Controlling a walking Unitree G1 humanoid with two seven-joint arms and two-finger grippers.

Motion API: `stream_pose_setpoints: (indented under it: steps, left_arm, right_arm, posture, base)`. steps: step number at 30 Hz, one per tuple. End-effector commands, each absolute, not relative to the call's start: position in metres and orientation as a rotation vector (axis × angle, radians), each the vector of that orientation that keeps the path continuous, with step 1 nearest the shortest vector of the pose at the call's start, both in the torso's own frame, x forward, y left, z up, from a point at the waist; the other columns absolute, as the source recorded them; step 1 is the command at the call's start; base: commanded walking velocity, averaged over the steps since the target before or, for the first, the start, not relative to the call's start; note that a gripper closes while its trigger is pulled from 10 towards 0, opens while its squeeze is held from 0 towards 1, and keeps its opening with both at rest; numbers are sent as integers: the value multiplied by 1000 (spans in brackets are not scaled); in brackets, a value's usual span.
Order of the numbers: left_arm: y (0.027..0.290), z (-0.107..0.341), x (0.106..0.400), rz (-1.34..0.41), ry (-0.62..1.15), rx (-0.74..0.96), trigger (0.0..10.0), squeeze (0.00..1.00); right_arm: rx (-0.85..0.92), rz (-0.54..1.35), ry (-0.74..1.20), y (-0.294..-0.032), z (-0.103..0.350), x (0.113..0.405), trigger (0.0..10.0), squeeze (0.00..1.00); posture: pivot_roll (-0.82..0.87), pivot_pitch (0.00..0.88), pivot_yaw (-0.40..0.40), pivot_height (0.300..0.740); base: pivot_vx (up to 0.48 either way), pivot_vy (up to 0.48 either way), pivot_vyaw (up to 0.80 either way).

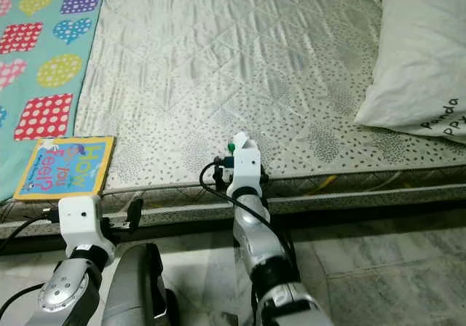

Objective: Clean up the room

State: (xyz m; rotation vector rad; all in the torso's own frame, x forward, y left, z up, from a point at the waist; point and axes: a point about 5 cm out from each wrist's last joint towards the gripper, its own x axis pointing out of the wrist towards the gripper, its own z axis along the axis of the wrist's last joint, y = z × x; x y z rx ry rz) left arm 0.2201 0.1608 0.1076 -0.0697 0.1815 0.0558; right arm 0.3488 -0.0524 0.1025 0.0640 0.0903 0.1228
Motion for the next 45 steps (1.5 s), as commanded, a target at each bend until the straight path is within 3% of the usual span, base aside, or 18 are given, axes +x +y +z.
stream_pose_setpoints:
  steps: [1,27,28,30,31,32,33,45]
  left_arm:
    - [165,106,216,77,197,-59,10000,0]
    - [164,105,186,117,243,-67,10000,0]
    - [164,105,185,119,246,-67,10000,0]
    - [164,105,184,119,248,-67,10000,0]
    - [164,105,184,120,249,-67,10000,0]
    - [164,105,183,121,251,-67,10000,0]
    - [164,106,183,120,253,-68,10000,0]
    - [162,105,183,119,259,-71,10000,0]
  right_arm:
    - [158,221,78,4,120,342,10000,0]
    - [111,175,79,8,116,344,10000,0]
    - [109,168,77,9,118,345,9490,0]
    - [115,165,74,9,118,345,9490,0]
    - [117,162,70,9,119,345,4784,0]
    - [117,160,67,9,120,346,3216,0]
    - [127,152,62,8,123,348,0,0]
    - [124,119,45,0,125,352,0,0]
  posture:
    - [33,292,47,575]
    - [65,371,19,575]
    - [65,373,19,575]
    - [65,375,19,575]
    - [65,375,19,575]
    - [64,375,19,575]
    - [64,376,20,575]
    - [61,374,19,575]
  base:
    - [0,0,0]
    - [0,0,0]
    - [0,0,0]
    - [0,0,0]
    - [0,0,0]
    - [0,0,0]
    - [0,0,0]
    - [0,0,0]
